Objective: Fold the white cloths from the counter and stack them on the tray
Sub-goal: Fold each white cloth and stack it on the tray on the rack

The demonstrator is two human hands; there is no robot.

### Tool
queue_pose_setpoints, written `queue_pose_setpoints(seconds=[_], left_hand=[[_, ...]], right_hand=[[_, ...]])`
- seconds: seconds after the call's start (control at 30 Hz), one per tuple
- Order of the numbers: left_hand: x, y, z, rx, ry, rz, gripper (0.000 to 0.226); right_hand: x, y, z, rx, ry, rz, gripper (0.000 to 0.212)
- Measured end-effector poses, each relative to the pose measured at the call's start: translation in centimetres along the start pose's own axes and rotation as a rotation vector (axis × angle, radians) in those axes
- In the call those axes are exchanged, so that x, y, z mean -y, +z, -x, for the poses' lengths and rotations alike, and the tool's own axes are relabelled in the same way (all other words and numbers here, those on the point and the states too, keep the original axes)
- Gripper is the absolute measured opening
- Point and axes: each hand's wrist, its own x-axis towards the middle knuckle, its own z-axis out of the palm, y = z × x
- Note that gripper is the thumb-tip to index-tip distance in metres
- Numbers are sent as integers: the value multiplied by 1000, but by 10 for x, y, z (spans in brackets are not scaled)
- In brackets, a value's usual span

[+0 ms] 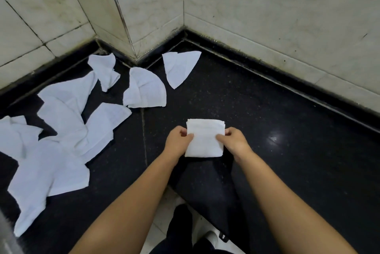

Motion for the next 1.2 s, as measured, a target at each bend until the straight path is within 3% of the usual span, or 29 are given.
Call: queue_pose_setpoints(seconds=[0.07, 0.23, 0.33, 0.4, 0.53, 0.7, 0.87, 1.2], left_hand=[[-9, -7, 10, 75, 5, 164, 6], [-32, -18, 39, 268, 71, 318, 8], [-38, -22, 57, 377, 58, 380, 20], [-34, -22, 66, 403, 59, 428, 24], [-18, -24, 78, 397, 60, 450, 10], [-11, -20, 85, 386, 34, 304, 7], [-21, 0, 91, 493, 51, 215, 6], [-22, 57, 155, 1034, -54, 80, 20]], right_hand=[[3, -13, 9, 26, -1, -170, 8], [3, -27, 36, 216, 114, -529, 1], [-5, -29, 54, 306, 210, -667, 13], [-11, -27, 65, 347, 248, -755, 15], [-25, -27, 81, 348, 267, -811, 22], [-40, -41, 99, 237, 241, -790, 13], [-56, -63, 133, 71, 121, -763, 16], [-133, -78, 264, -327, 99, -940, 17]])
